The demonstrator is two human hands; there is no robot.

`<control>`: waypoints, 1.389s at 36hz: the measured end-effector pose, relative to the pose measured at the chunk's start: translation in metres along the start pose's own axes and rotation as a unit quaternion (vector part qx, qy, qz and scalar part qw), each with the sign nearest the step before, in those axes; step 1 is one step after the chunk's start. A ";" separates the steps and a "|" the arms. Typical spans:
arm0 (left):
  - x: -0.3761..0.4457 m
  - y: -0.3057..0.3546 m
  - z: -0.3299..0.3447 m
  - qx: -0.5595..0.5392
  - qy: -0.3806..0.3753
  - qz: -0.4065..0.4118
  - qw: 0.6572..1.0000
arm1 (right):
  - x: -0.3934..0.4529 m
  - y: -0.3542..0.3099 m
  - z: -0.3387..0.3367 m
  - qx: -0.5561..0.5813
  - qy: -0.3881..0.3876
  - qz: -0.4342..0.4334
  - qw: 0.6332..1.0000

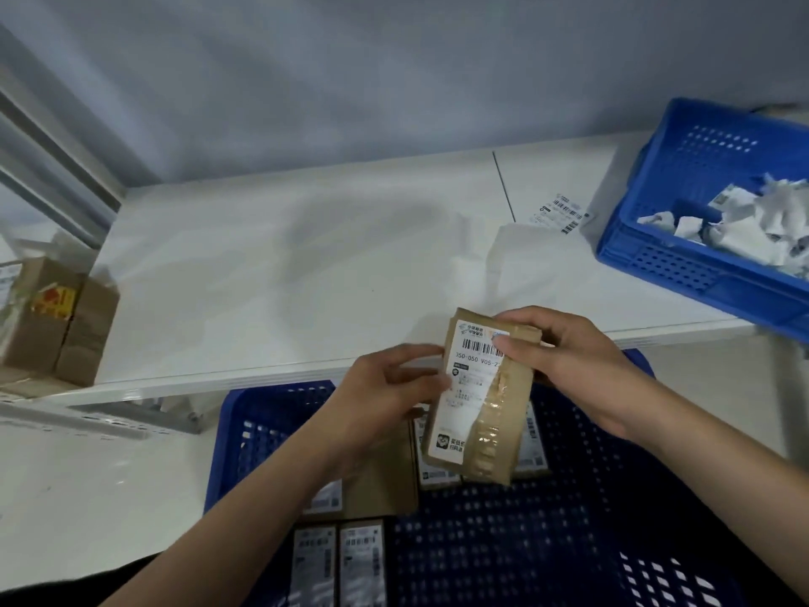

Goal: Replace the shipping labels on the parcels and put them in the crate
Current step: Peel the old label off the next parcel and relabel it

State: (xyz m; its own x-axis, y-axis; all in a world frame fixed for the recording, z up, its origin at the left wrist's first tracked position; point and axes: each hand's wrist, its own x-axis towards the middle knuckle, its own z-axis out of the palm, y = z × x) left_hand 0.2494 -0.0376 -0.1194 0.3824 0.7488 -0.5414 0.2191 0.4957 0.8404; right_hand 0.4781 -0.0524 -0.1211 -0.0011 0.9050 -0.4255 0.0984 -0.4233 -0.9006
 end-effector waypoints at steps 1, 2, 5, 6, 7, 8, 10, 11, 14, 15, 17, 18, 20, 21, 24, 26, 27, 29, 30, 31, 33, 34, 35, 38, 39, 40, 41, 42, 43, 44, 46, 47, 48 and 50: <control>0.000 0.000 0.000 -0.004 -0.005 0.001 1.000 | -0.001 0.000 0.001 0.004 -0.005 0.003 1.000; 0.001 -0.001 0.001 -0.003 -0.006 0.003 1.000 | -0.002 0.000 0.002 0.004 -0.010 0.004 1.000; 0.001 -0.004 0.003 0.001 0.012 0.010 1.000 | -0.002 0.001 0.007 -0.060 0.014 -0.026 0.998; 0.001 -0.006 0.003 0.004 0.017 0.011 1.000 | -0.003 0.002 0.008 -0.120 0.030 -0.059 0.991; 0.001 -0.007 0.003 0.006 0.020 0.011 1.000 | -0.003 0.002 0.009 -0.180 0.044 -0.102 0.977; 0.000 -0.009 0.003 0.008 0.020 0.011 1.000 | -0.004 0.001 0.010 -0.217 0.053 -0.147 0.963; -0.001 -0.010 0.003 0.010 0.023 0.012 1.000 | -0.004 0.001 0.012 -0.222 0.053 -0.207 0.951; -0.001 -0.011 0.002 0.010 0.025 0.013 1.000 | -0.003 0.001 0.014 -0.214 0.047 -0.216 0.951; -0.003 -0.012 0.001 0.011 0.027 0.016 0.999 | -0.001 0.001 0.018 -0.212 0.030 -0.218 0.952; -0.003 -0.012 0.000 0.010 0.026 0.017 0.999 | -0.001 0.000 0.019 -0.217 0.030 -0.218 0.951; -0.004 -0.011 0.000 0.006 0.023 0.017 1.000 | -0.001 0.000 0.021 -0.225 0.033 -0.217 0.949; -0.004 -0.010 -0.001 0.004 0.023 0.017 1.000 | 0.000 0.000 0.021 -0.229 0.034 -0.217 0.948; -0.005 -0.008 -0.003 0.000 0.026 0.015 1.000 | 0.000 0.001 0.022 -0.230 0.035 -0.217 0.948; -0.005 -0.007 -0.004 -0.002 0.027 0.014 1.000 | 0.001 0.001 0.022 -0.226 0.034 -0.216 0.949; -0.005 -0.005 -0.006 -0.013 0.025 0.013 1.000 | 0.002 0.001 0.022 -0.212 0.030 -0.216 0.953; -0.005 -0.004 -0.007 -0.018 0.025 0.012 0.999 | 0.003 0.001 0.022 -0.195 0.030 -0.216 0.956; -0.006 -0.003 -0.007 -0.018 0.026 0.012 0.999 | 0.004 0.001 0.023 -0.187 0.030 -0.216 0.958; -0.006 -0.004 -0.008 -0.013 0.028 0.012 0.999 | 0.006 0.002 0.024 -0.181 0.028 -0.220 0.958; -0.005 -0.004 -0.008 -0.010 0.029 0.012 0.999 | 0.007 0.002 0.024 -0.180 0.026 -0.220 0.958; -0.005 -0.004 -0.009 -0.008 0.030 0.011 0.999 | 0.007 0.002 0.024 -0.179 0.024 -0.220 0.959; -0.006 -0.003 -0.009 -0.007 0.034 0.011 0.999 | 0.008 0.003 0.025 -0.177 0.022 -0.219 0.959; -0.006 -0.003 -0.010 -0.008 0.035 0.013 0.999 | 0.008 0.003 0.025 -0.175 0.023 -0.219 0.960; -0.007 -0.002 -0.010 -0.008 0.037 0.014 0.999 | 0.008 0.003 0.025 -0.172 0.022 -0.219 0.960; -0.008 -0.001 -0.010 -0.013 0.042 0.014 0.999 | 0.007 0.004 0.025 -0.167 0.023 -0.220 0.961; -0.009 0.000 -0.010 -0.013 0.043 0.015 0.999 | 0.007 0.004 0.025 -0.167 0.025 -0.220 0.961; -0.009 0.001 -0.009 -0.010 0.045 0.016 0.999 | 0.006 0.004 0.024 -0.166 0.026 -0.220 0.961; -0.009 0.001 -0.009 -0.005 0.046 0.017 0.999 | 0.006 0.004 0.024 -0.166 0.026 -0.220 0.961; -0.009 0.002 -0.008 0.000 0.047 0.019 0.999 | 0.006 0.004 0.023 -0.166 0.026 -0.220 0.961; -0.009 0.003 -0.008 0.005 0.049 0.021 0.999 | 0.006 0.003 0.023 -0.164 0.026 -0.220 0.961; -0.008 0.004 -0.008 0.011 0.050 0.024 0.998 | 0.005 0.003 0.023 -0.161 0.027 -0.220 0.962; -0.008 0.005 -0.008 0.022 0.051 0.030 0.998 | 0.005 0.002 0.022 -0.152 0.031 -0.222 0.963; -0.008 0.006 -0.008 0.025 0.051 0.033 0.998 | 0.006 0.002 0.022 -0.148 0.034 -0.223 0.963; -0.008 0.007 -0.008 0.027 0.051 0.037 0.998 | 0.006 0.001 0.022 -0.144 0.036 -0.223 0.964; -0.009 0.009 -0.008 0.038 0.053 0.048 0.997 | 0.007 0.000 0.022 -0.140 0.037 -0.221 0.965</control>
State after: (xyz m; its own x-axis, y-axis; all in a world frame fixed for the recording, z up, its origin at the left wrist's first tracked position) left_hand 0.2410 -0.0364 -0.1073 0.3090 0.8353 -0.4547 0.2544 0.3881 0.8858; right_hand 0.4562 -0.0475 -0.1262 -0.0342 0.9993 0.0115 0.3688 0.0233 -0.9292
